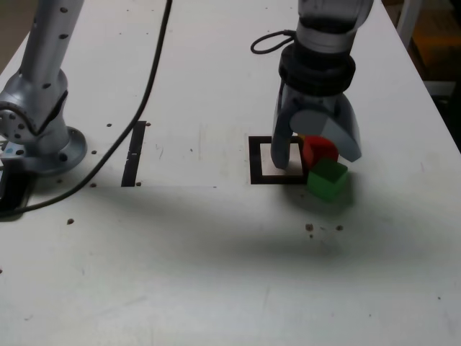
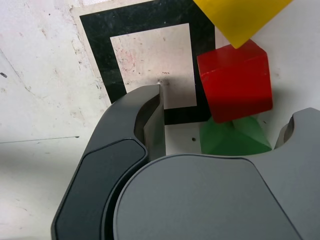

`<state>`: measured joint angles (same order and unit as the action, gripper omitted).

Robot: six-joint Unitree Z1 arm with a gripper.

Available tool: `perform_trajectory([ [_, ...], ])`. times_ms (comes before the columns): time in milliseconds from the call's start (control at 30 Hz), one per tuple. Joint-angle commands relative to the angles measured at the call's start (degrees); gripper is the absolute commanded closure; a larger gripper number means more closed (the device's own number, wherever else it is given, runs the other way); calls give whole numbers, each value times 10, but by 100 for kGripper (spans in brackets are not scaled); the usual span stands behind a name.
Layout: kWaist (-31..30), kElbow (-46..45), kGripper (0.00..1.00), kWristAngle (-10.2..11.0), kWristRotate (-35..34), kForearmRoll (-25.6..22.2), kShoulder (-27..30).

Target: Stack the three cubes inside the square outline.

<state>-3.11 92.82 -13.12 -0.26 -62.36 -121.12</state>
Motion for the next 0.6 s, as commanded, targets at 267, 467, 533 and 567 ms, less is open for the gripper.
perform_trajectory([
  [267, 15, 10, 14, -7, 14, -7, -14],
  [467, 23, 12, 18, -12, 18, -11, -20],
  [533, 24, 12, 21, -12, 18, -12, -22],
  [567, 25, 12, 23, -12, 18, -11, -23],
])
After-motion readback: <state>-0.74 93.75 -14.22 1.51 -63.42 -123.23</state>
